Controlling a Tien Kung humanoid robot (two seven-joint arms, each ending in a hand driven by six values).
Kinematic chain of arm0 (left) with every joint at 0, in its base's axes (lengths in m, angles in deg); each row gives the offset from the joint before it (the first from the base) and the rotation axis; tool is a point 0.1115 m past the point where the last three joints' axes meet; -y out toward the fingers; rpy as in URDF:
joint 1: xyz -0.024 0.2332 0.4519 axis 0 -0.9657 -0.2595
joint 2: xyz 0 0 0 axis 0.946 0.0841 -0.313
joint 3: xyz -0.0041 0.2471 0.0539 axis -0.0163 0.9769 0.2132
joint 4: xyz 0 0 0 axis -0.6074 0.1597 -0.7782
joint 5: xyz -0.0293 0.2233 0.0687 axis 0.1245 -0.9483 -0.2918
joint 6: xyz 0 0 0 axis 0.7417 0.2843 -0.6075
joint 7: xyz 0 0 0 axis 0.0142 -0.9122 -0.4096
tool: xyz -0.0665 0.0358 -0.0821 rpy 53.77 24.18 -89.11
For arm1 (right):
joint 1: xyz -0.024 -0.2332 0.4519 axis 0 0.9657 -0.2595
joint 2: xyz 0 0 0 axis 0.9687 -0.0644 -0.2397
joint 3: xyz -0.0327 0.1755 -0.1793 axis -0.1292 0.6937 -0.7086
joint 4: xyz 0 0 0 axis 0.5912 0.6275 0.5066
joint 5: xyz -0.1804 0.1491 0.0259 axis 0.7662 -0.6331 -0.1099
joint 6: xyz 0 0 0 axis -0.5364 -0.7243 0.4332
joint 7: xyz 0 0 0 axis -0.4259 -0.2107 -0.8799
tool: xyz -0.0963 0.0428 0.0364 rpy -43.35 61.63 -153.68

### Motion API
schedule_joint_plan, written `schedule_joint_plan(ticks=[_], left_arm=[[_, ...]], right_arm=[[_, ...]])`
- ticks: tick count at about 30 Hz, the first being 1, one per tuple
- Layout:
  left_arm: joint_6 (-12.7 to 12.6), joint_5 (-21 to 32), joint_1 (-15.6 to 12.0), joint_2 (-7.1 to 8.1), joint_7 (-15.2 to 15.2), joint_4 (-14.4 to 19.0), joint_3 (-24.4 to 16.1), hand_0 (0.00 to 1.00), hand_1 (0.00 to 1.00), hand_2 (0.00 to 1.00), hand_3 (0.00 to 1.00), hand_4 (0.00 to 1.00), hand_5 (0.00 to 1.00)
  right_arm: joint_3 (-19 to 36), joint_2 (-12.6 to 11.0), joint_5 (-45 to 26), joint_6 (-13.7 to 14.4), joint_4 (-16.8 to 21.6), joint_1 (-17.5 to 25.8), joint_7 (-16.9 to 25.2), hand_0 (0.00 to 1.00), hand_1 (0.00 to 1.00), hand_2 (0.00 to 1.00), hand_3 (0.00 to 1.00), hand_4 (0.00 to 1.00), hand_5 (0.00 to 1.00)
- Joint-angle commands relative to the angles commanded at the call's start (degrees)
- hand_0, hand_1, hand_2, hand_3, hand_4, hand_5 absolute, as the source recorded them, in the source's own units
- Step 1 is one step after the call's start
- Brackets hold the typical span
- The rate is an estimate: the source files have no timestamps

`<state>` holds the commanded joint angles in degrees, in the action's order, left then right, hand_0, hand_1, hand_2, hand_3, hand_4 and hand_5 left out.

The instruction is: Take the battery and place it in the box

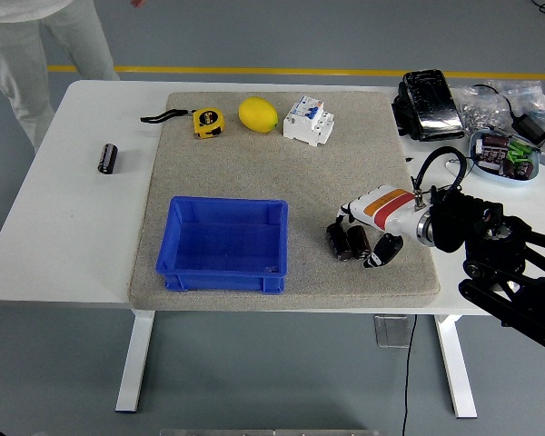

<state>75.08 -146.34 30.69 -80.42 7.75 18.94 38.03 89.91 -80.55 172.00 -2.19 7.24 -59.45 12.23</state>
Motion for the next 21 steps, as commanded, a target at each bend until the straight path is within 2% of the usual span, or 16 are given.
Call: schedule_joint_plan(ticks=[5, 6, 21], left_arm=[[0.01, -0.11, 0.10, 0.07, -0.02, 0.02, 0.09, 0.754, 0.758, 0.808, 0.629, 0.632, 0.521], [0.00, -0.14, 0.11, 0.07, -0.01, 0.02, 0.08, 0.754, 0.756, 0.805, 0.627, 0.632, 0.520], [0.15, -1.35, 0.07, 0.13, 0.24, 0.06, -0.54, 0.754, 0.753, 0.803, 0.626, 0.632, 0.519]], right_arm=[[0.11, 0.51, 0.44, 0.24, -1.56, -0.24, -0.26, 0.658, 0.621, 0.673, 0.762, 0.998, 0.218], [0.12, 0.55, 0.51, 0.24, -1.70, -0.25, -0.28, 0.622, 0.591, 0.649, 0.741, 0.998, 0.221], [0.87, 0.56, 0.56, -0.49, -1.21, 0.71, -0.70, 0.605, 0.576, 0.638, 0.727, 0.998, 0.254]])
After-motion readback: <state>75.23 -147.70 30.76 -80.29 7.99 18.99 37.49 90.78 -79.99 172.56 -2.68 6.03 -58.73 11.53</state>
